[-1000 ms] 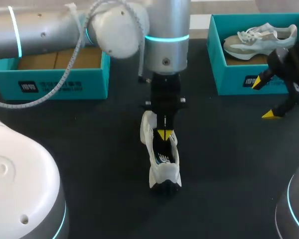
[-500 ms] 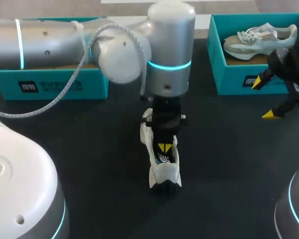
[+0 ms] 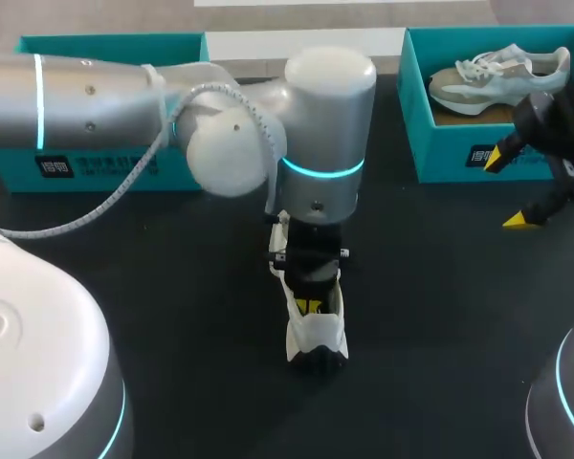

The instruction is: Take the shoe out of the shoebox, open the shoe tongue, remove and reinsert the insole, then place the shoe into the shoebox

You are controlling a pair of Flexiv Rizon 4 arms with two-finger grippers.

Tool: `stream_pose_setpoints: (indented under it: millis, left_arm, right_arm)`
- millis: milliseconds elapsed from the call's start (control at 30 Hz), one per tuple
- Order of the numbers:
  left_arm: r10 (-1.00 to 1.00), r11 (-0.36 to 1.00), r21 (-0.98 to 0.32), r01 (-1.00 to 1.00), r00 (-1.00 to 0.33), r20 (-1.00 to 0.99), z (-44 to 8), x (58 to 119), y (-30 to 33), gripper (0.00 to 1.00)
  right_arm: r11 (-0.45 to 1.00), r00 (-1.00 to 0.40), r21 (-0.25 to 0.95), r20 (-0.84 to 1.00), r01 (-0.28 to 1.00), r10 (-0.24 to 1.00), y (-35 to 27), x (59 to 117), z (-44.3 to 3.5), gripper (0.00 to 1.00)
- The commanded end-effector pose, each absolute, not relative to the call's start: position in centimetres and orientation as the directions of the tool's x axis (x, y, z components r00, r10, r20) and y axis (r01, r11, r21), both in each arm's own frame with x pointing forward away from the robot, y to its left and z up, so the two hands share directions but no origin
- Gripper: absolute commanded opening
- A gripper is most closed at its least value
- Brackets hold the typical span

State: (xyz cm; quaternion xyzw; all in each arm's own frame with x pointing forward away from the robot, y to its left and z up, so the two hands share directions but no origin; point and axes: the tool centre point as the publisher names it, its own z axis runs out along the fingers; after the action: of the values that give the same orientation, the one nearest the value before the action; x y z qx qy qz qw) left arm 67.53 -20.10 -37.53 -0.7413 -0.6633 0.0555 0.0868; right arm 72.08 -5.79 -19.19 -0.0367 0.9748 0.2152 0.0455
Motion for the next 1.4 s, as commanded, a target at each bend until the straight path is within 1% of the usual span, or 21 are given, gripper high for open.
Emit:
stream_pose_setpoints:
  millis: [33, 100, 267, 433, 733, 1033, 1133, 1400]
  left_arm:
    - [0.995, -0.096, -0.166, 0.981, 0.1, 0.013, -39.2, 67.0, -20.2, 0.0]
    - [0.995, -0.094, -0.166, 0.982, 0.099, 0.02, -39.2, 66.9, -20.2, 0.0]
    - [0.997, -0.074, -0.172, 0.982, 0.078, 0.013, -37.4, 67.5, -19.6, 0.0]
    - [0.998, -0.064, -0.139, 0.988, 0.065, 0.006, -36.5, 67.9, -18.8, 0.0]
    - [0.996, -0.094, -0.105, 0.99, 0.093, -0.012, -38.7, 67.1, -18.9, 0.0]
    - [0.992, -0.123, -0.036, 0.992, 0.122, -0.023, -40.7, 66.2, -19.8, 0.0]
    - [0.991, -0.132, -0.027, 0.991, 0.131, -0.023, -40.6, 65.9, -19.9, 0.0]
    - [0.992, -0.118, -0.03, 0.993, 0.117, -0.047, -38.2, 66.2, -19.6, 0.0]
  right_arm:
    - [0.905, -0.993, 0.415, -0.104, -0.091, -0.052, -5.8, 72.1, -19.2, 1.0]
    - [0.905, -0.993, 0.415, -0.104, -0.091, -0.052, -5.8, 72.1, -19.2, 1.0]
    - [0.905, -0.993, 0.415, -0.104, -0.091, -0.052, -5.8, 72.1, -19.2, 1.0]
    - [0.905, -0.993, 0.415, -0.104, -0.091, -0.052, -5.8, 72.1, -19.2, 1.0]
    - [0.905, -0.993, 0.415, -0.104, -0.091, -0.052, -5.8, 72.1, -19.2, 1.0]
    - [0.905, -0.993, 0.415, -0.104, -0.091, -0.052, -5.8, 72.1, -19.2, 1.0]
    - [0.905, -0.993, 0.415, -0.104, -0.091, -0.052, -5.8, 72.1, -19.2, 1.0]
    - [0.905, -0.993, 0.415, -0.104, -0.091, -0.052, -5.8, 72.1, -19.2, 1.0]
